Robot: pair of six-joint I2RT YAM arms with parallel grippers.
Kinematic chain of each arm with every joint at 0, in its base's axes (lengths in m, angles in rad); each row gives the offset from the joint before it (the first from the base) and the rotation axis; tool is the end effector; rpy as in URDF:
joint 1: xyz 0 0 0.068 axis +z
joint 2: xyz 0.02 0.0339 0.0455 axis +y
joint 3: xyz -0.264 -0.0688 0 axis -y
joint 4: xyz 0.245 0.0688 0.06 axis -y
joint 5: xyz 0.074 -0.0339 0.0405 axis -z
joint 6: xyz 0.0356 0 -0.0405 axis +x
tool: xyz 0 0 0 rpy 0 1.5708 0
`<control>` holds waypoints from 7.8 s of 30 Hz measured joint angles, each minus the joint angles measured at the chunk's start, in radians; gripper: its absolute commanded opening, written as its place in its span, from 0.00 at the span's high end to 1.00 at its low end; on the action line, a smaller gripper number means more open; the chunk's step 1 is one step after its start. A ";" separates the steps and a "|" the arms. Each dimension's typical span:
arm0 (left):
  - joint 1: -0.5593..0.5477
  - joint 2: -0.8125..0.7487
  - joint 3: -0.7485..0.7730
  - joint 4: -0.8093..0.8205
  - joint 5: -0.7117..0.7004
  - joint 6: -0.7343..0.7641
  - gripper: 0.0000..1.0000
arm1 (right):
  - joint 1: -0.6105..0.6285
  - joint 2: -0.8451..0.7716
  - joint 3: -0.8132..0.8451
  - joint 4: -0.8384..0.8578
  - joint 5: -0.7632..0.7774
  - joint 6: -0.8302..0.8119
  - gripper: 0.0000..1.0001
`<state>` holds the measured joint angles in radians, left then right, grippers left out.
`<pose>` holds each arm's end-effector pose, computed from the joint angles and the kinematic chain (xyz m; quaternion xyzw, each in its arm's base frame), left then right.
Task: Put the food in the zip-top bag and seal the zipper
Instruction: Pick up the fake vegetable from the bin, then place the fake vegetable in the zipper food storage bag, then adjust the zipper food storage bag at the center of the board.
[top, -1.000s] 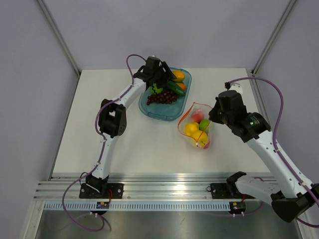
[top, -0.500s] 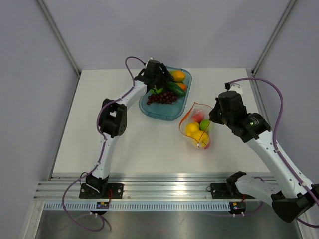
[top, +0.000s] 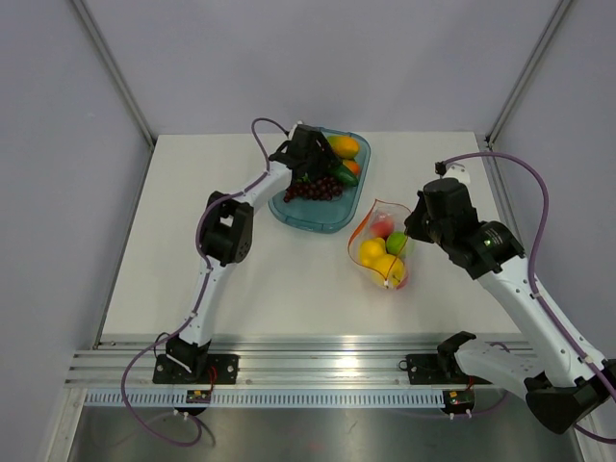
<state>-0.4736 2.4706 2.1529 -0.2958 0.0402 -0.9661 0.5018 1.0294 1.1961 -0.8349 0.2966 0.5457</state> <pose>0.5047 -0.2603 0.1950 -0.2074 0.8629 -0.3170 0.3345 0.1807 0.0873 0.3726 0.0840 0.8884 0.1006 0.4400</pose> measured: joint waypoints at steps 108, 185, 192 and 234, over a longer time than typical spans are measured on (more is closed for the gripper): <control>-0.525 -1.229 -1.260 0.573 0.062 0.920 1.00 | 0.000 0.004 -0.024 0.117 -0.364 0.142 1.00; -0.554 -1.365 -1.275 0.080 -0.229 0.772 0.16 | -0.001 -0.081 -0.071 0.135 -0.535 0.206 0.99; -0.545 -1.295 -1.295 0.087 -0.193 0.713 1.00 | -0.001 -0.078 -0.084 0.123 -0.529 0.182 0.99; -0.433 -1.001 -0.903 0.029 -0.005 0.282 1.00 | 0.108 -0.087 0.046 -0.080 -0.312 -0.008 0.38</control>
<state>-0.9066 1.4696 1.2495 -0.2665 0.0353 -0.6842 0.6102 0.9424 1.2423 -0.9150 -0.0154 0.5381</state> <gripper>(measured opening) 0.004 0.612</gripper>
